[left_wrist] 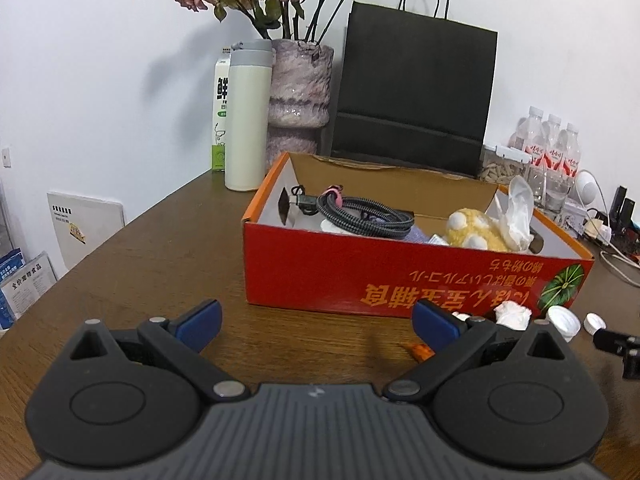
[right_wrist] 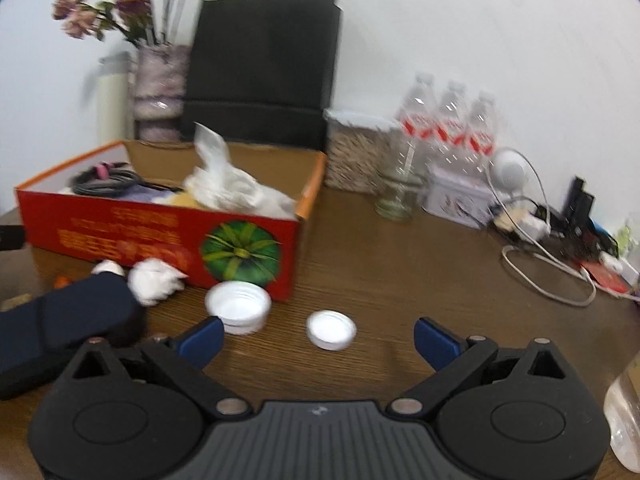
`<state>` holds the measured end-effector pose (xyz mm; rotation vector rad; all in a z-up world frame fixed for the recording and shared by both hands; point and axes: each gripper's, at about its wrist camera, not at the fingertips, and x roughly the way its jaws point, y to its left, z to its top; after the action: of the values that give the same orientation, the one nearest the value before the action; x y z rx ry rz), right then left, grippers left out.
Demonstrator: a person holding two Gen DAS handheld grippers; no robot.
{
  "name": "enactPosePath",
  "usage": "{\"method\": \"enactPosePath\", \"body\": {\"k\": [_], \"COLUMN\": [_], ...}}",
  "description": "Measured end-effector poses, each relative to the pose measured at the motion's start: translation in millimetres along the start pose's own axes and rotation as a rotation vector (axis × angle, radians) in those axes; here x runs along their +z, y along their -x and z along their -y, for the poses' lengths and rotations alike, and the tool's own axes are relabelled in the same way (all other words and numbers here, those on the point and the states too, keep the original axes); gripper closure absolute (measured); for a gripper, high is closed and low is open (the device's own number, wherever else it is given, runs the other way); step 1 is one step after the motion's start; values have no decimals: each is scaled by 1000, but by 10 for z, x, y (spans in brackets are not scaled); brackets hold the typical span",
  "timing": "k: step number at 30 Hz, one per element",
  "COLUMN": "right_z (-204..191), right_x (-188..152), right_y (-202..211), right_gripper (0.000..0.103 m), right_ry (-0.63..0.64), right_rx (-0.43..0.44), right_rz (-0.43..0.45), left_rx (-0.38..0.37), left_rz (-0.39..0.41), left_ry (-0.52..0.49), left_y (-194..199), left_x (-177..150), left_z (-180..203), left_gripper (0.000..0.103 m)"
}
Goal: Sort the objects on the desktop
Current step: 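Move both grippers back to the caps on the table, then grasp a small cream block with the left gripper while the right grasps a white cap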
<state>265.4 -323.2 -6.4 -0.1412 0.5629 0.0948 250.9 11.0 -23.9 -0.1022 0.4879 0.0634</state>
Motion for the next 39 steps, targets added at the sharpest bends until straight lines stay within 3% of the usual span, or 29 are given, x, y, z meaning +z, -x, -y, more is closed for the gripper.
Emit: {"method": "enactPosePath", "body": {"k": [4, 11, 16, 19, 31, 33, 35, 39], "right_z": [123, 225, 231, 207, 85, 32, -16, -88], "right_x": [23, 85, 79, 75, 44, 32, 17, -2], "right_y": [-187, -372, -341, -311, -24, 29, 74, 171], "right_gripper": [17, 26, 47, 76, 76, 76, 76, 76], "right_ry": [-7, -45, -55, -52, -61, -47, -36, -22], "right_rx": [6, 81, 134, 142, 151, 163, 174, 189], "right_rz": [-65, -91, -82, -72, 14, 21, 26, 43], "left_rx": [20, 20, 21, 13, -15, -10, -30, -108], "left_rz": [-15, -26, -43, -37, -54, -82, -109, -113], "left_ry": [3, -19, -14, -14, -103, -126, -146, -191], "left_y": [-37, -44, -70, -53, -24, -65, -87, -30], "left_x": [-8, -14, -19, -15, 4, -15, -33, -73], "left_z": [-55, -46, -54, -58, -17, -23, -37, -8], "left_gripper": [0, 0, 0, 0, 0, 7, 12, 12]}}
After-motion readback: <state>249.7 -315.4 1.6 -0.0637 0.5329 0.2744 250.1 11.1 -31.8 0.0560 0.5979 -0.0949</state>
